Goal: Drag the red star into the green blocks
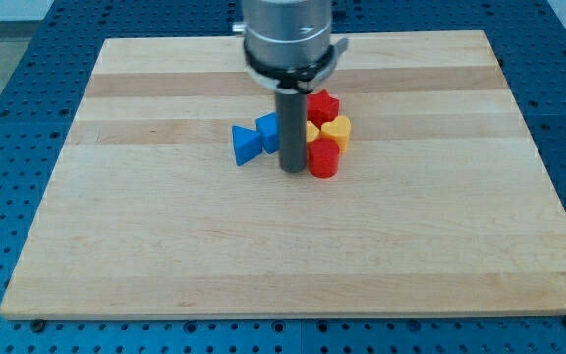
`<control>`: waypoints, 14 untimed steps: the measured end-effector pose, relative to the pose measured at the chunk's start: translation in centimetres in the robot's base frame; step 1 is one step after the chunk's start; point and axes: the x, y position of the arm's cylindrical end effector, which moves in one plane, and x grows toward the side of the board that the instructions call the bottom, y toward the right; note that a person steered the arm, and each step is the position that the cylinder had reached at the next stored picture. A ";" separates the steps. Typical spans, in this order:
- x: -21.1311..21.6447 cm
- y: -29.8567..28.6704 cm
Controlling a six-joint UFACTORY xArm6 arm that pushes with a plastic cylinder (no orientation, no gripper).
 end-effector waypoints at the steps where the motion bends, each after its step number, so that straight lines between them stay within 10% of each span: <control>1: -1.8 2.5; 14: -16.5 0.8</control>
